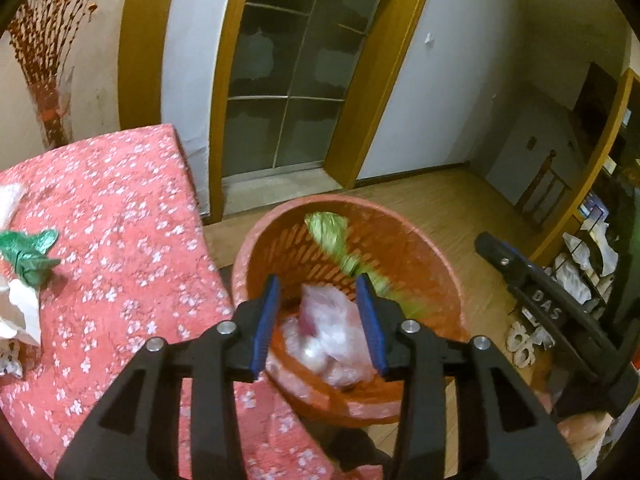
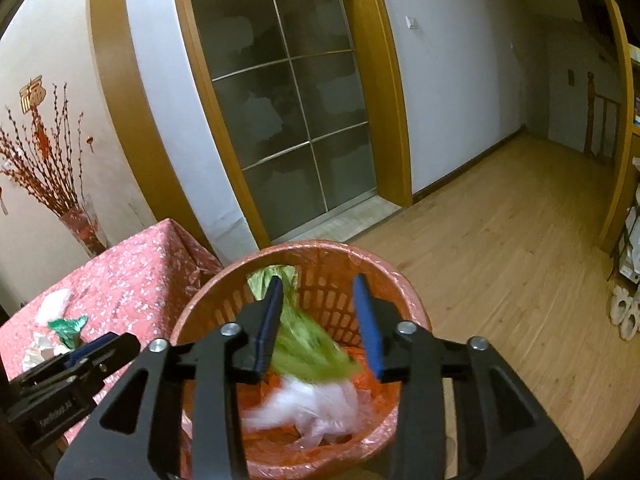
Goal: Collect trash
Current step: 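Move both open tools back over the bags on the table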
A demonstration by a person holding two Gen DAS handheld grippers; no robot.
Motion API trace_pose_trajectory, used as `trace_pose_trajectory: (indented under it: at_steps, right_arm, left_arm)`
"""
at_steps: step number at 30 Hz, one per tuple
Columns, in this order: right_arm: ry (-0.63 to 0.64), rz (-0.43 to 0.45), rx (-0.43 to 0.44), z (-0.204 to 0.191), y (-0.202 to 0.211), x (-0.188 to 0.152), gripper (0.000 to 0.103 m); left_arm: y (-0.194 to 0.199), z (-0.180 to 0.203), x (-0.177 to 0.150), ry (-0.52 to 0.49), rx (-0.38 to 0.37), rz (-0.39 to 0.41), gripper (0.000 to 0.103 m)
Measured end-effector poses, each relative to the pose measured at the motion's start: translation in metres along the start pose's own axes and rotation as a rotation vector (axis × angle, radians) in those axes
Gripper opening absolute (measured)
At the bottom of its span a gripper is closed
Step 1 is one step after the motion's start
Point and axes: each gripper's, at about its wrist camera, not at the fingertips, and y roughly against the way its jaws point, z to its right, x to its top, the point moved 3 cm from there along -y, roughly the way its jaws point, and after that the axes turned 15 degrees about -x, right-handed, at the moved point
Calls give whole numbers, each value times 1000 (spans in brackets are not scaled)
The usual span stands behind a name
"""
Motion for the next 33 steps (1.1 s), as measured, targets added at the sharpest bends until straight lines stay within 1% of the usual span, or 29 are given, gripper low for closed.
trace_pose_trajectory:
  at_steps: [4,7,8,9,15,19,24,27,28,30,33]
  right_arm:
    - [29,18,-7,-5,5,-5,54]
    - [42,24,5,-9,9,-7,59]
    - [46,25,11,-11,10,-8,63]
    - [53,29,19,-15,12,-9,64]
    - [110,32,75,-44,23,-15,64]
    - [152,29,120,-68,30,-21,64]
    - [213,25,171,-101,39,-33,64]
    - [242,21,192,-114,43,-39,64]
    - [250,19,197,-118,43,-40,64]
    - [263,13,205,-124,44,-44,64]
    - [278,5,208,-131,45,-48,64]
  left_arm:
    - [13,-10,-5,-1,44,15,53]
    - [32,-19,-10,-16,102,37,61]
    - [38,-22,-12,-17,116,46,64]
    - [43,-24,-13,-16,128,52,64]
    - [96,-56,-21,11,232,119,67]
    - [132,-83,-22,36,306,165,72]
    - [171,-125,-26,105,398,203,73]
    - [181,-149,-24,133,438,199,75]
    - [182,-159,-23,148,450,186,76]
    - [181,-174,-22,175,446,164,76]
    - [167,-194,-23,211,431,107,76]
